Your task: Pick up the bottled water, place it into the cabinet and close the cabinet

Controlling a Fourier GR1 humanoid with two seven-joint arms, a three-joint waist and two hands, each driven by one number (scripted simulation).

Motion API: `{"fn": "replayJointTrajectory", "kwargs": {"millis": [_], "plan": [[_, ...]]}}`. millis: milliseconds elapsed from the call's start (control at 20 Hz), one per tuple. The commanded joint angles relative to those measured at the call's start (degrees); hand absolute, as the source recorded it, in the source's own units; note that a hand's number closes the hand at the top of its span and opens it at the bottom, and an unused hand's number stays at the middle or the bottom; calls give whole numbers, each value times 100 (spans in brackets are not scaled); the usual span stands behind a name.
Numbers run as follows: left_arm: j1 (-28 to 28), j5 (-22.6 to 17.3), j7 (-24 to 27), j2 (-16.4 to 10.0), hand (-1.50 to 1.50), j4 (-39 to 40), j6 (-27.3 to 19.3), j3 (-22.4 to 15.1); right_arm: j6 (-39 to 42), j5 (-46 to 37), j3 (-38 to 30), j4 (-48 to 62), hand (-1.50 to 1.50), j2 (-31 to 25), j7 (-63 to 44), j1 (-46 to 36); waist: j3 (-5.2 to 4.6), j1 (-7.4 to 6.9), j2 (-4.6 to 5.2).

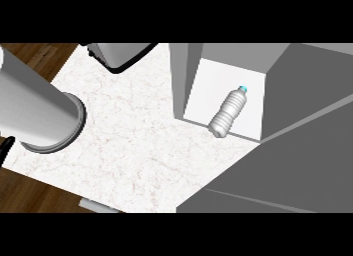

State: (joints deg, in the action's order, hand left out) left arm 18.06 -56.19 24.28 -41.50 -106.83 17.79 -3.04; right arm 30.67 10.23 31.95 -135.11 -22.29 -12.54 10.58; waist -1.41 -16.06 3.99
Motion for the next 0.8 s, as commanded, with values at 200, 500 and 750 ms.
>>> {"fn": "replayJointTrajectory", "kwargs": {"millis": [200, 500, 750], "plan": [[-9, -59, -26, -12, -150, 121, 24, 56, -459, -88, -243, 971, 150, 549, -1051, -1337, 14, -1, -65], [-22, -118, -61, -53, -150, 265, 51, 135, -742, 77, -449, 1979, 150, 1135, -1644, -2404, 45, 78, -92], [-51, -86, -27, 25, -150, 372, 63, 98, -1044, 68, -694, 3094, 150, 1793, -1947, -3541, 70, 197, -116]]}}
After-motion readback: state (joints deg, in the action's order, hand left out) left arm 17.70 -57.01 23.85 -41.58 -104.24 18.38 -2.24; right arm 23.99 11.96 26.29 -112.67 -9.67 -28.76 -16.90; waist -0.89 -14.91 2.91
